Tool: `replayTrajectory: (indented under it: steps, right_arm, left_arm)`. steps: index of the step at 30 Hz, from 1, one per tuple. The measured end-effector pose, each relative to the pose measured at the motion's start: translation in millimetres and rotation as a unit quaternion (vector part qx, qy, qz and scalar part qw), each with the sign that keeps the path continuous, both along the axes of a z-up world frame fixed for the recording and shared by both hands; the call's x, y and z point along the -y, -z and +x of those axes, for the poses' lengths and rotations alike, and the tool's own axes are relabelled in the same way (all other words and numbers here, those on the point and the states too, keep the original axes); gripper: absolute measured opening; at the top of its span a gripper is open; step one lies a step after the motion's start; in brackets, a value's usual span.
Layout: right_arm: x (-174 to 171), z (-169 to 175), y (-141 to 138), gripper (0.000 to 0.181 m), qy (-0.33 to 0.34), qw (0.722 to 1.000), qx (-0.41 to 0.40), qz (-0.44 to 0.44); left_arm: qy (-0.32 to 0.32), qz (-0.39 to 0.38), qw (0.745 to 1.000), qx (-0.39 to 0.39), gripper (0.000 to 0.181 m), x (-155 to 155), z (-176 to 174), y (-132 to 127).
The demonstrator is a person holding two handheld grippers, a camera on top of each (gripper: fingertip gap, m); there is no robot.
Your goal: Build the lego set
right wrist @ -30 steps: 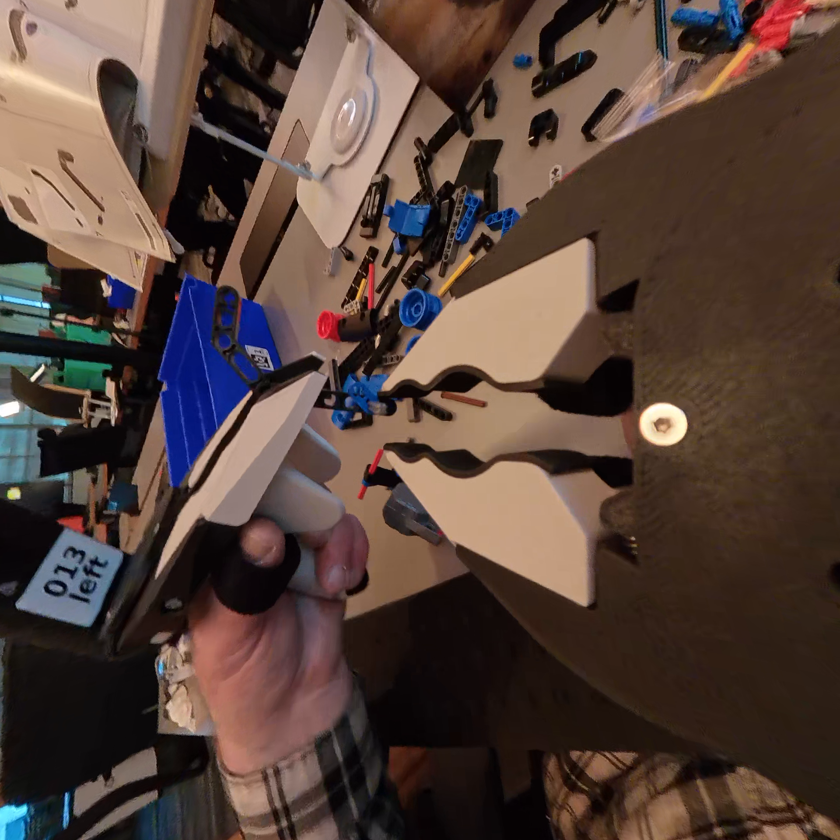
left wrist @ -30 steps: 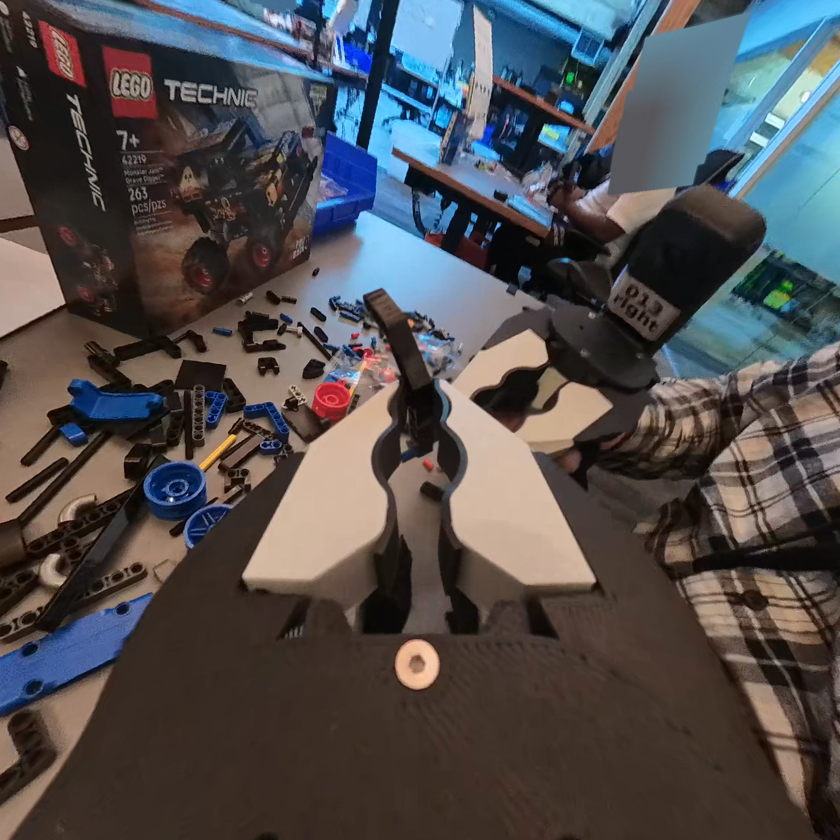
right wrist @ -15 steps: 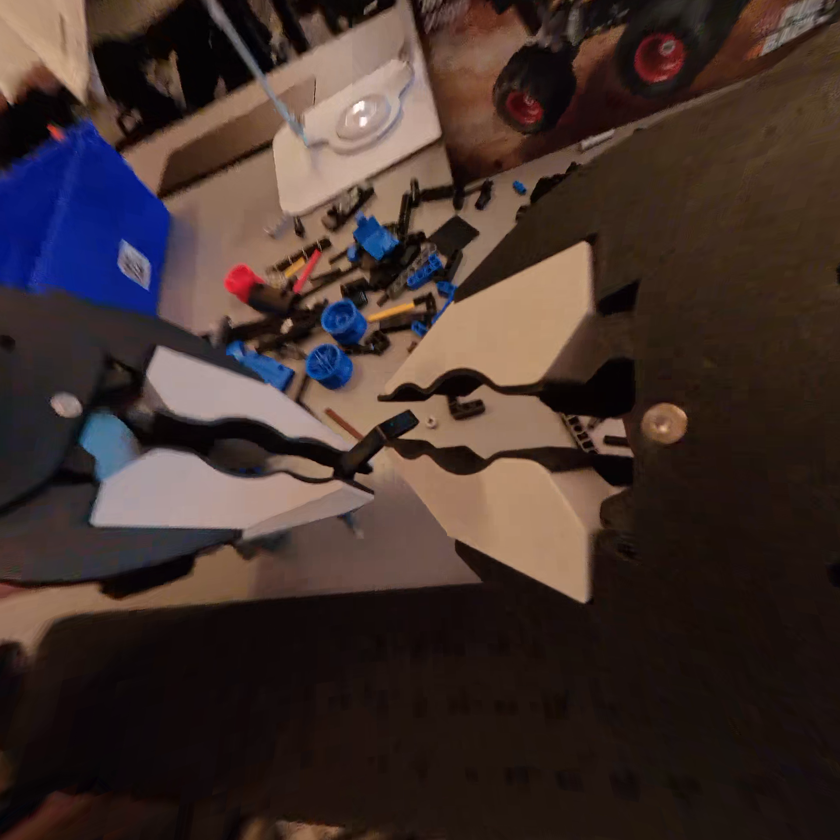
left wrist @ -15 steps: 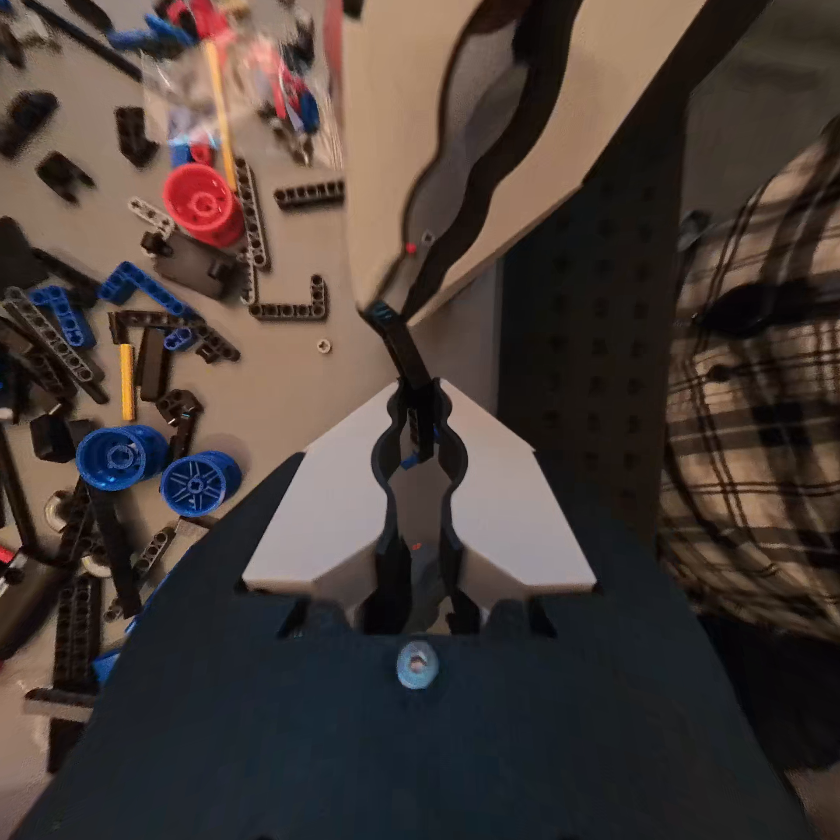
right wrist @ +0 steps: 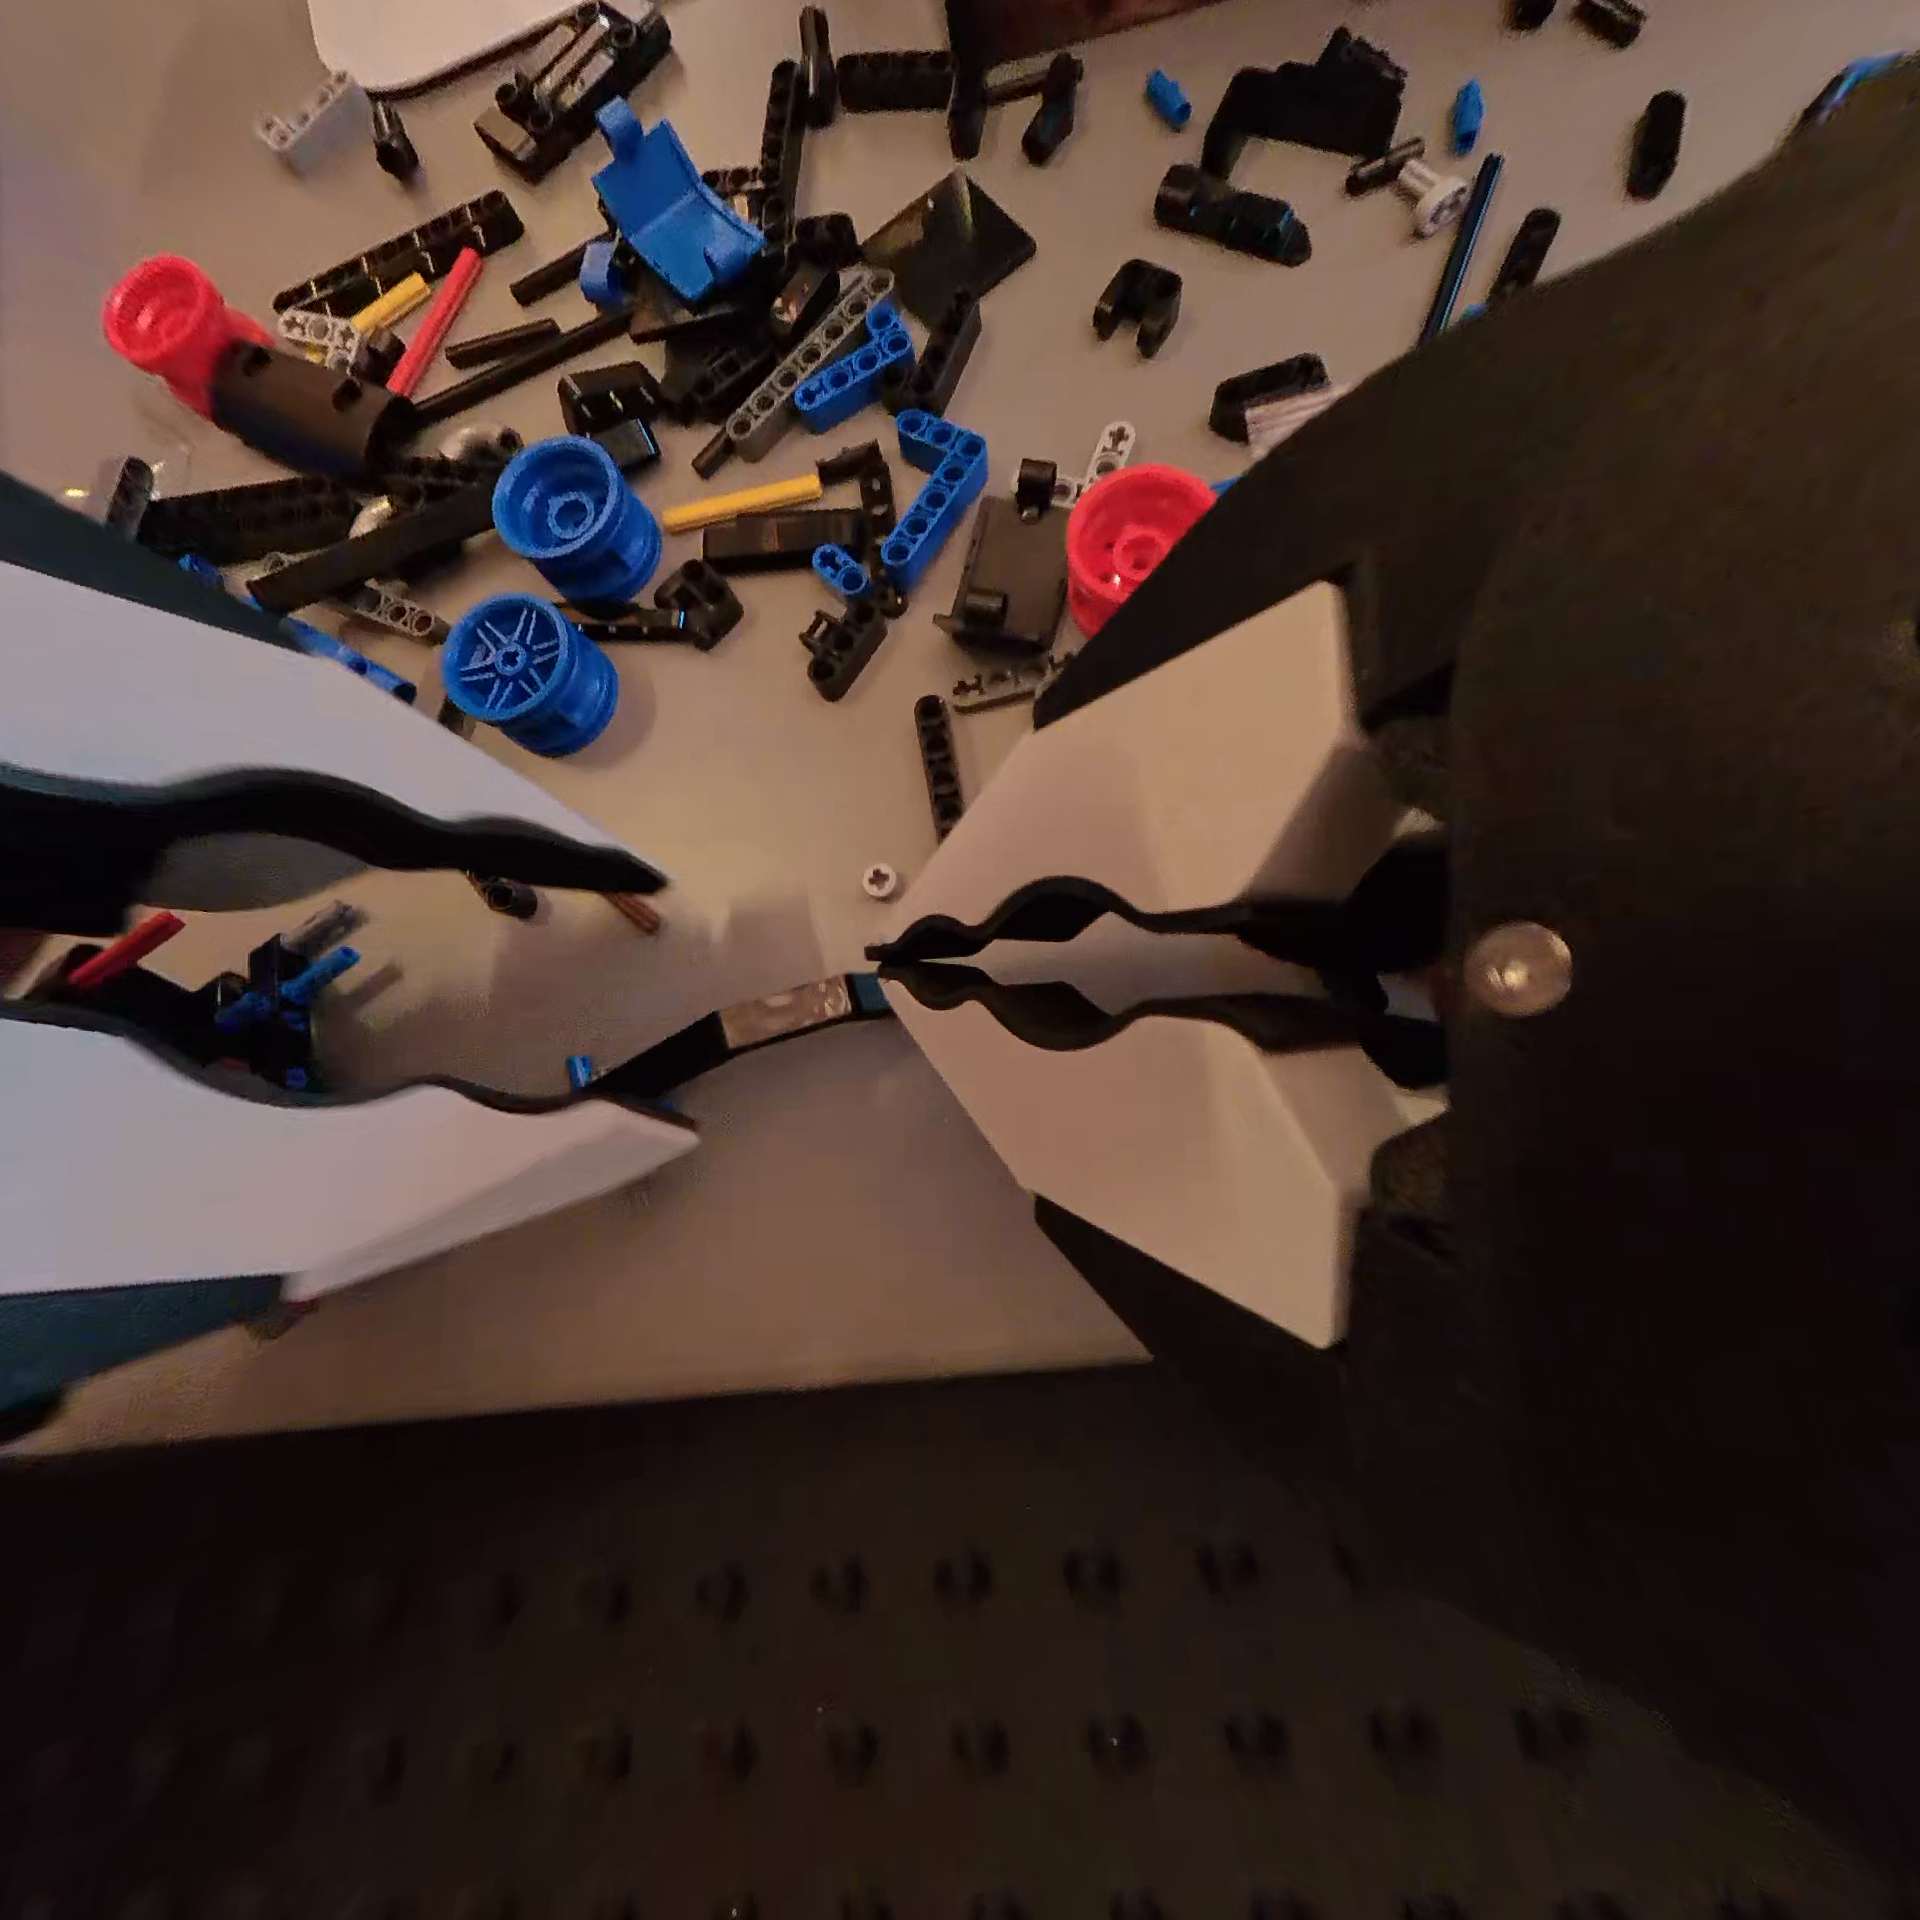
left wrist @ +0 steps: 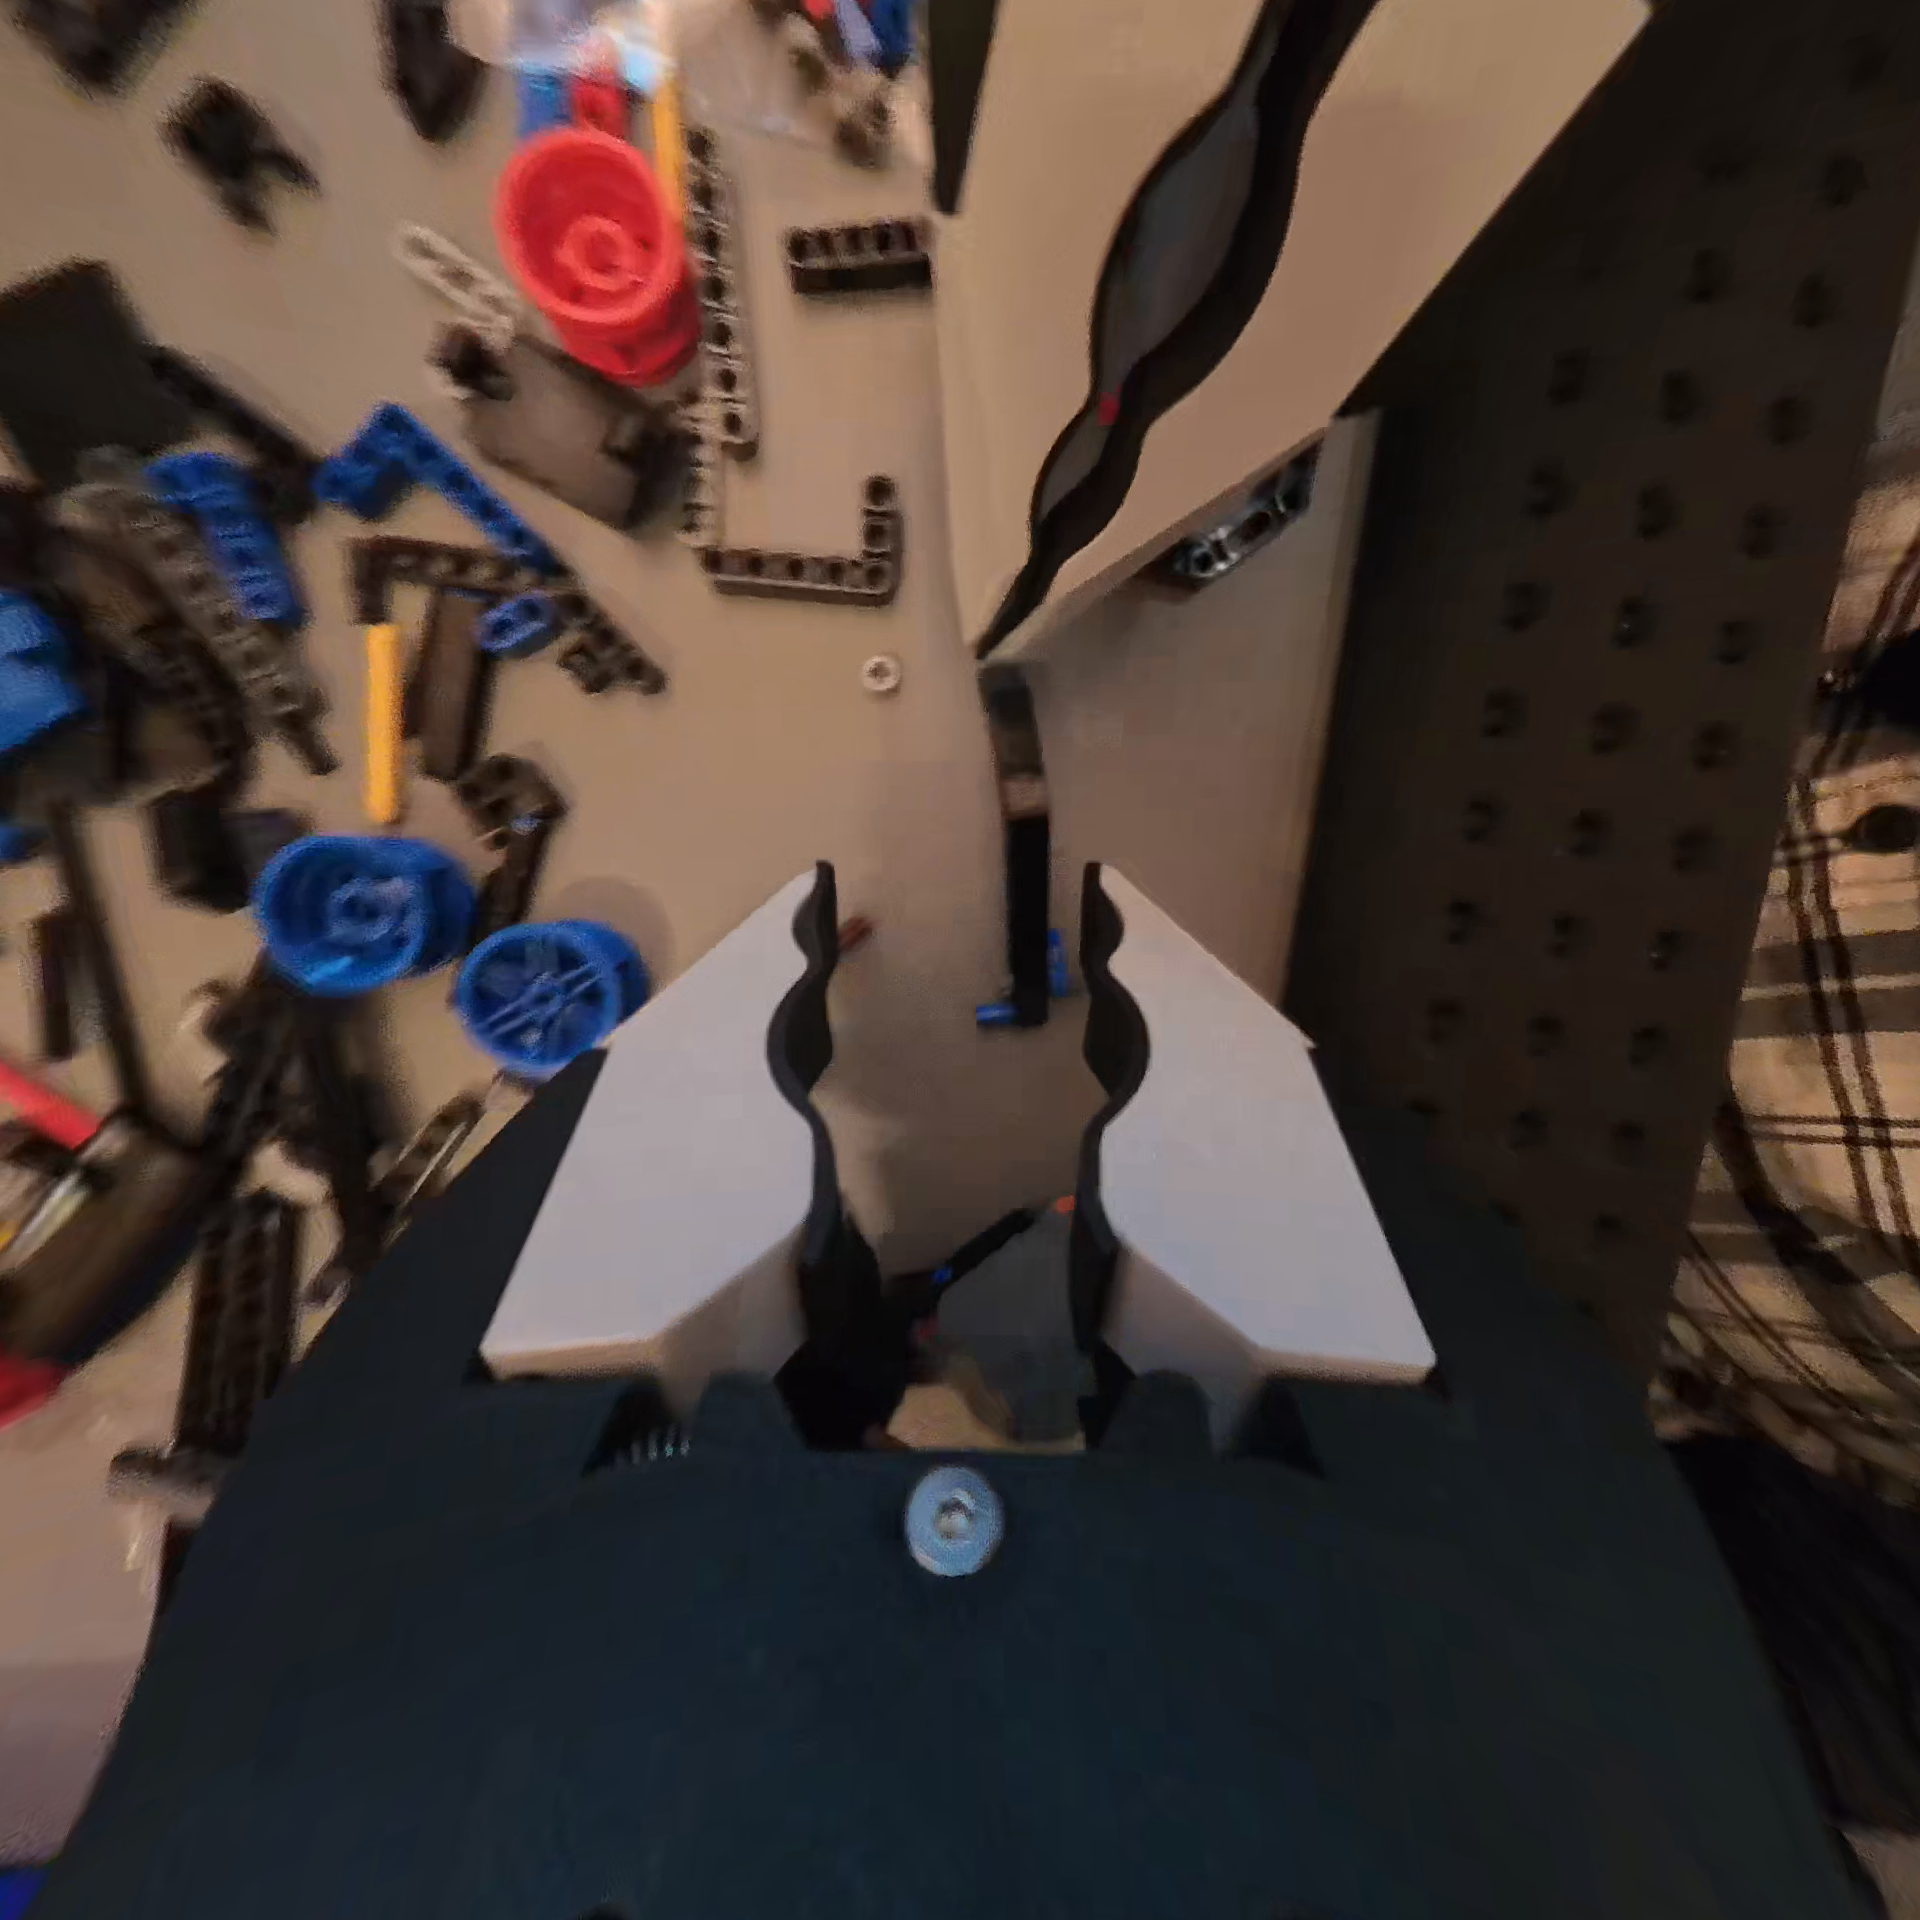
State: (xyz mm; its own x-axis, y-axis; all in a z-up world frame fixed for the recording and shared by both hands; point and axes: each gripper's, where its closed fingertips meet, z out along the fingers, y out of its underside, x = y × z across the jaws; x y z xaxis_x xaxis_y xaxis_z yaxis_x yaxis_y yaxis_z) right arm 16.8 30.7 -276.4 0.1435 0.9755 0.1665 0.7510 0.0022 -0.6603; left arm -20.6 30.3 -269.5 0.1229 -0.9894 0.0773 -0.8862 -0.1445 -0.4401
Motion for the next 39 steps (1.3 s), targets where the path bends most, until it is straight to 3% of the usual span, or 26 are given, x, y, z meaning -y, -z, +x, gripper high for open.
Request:
replayTrajectory:
  steps: [6, 9, 12, 16, 21, 27, 39]
  right_arm:
    - [-1, -13, -29, 0.014, 0.007, 0.998, -0.055, -0.015]
    - [2, -34, -45, 0.023, 0.0, 0.996, -0.082, -0.02]
    - [-1, -55, -55, 0.023, -0.005, 0.996, -0.093, -0.013]
    - [-8, -82, -52, 0.022, -0.023, 0.996, -0.081, -0.008]
    - [-12, -110, -38, 0.019, -0.059, 0.997, -0.056, 0.002]
    - [-10, -136, -27, 0.018, -0.111, 0.993, -0.03, 0.018]
    - [-9, -146, -15, 0.017, -0.16, 0.987, -0.004, 0.013]
  left_arm:
    - [-0.1, 0.099, 0.988, 0.069, 0.04, -21, -69, -61]
    - [-0.17, 0.134, 0.974, 0.064, 0.037, -32, -117, -66]
    - [-0.19, 0.128, 0.971, 0.062, 0.036, -28, -142, -53]
    - [-0.171, 0.126, 0.976, 0.051, 0.037, -18, -144, -27]
    - [-0.123, 0.131, 0.979, 0.1, 0.028, -7, -119, -20]
    - [-0.118, 0.134, 0.977, 0.114, 0.011, -11, -112, -11]
    - [-0.07, 0.192, 0.972, 0.117, 0.005, -10, -106, -11]
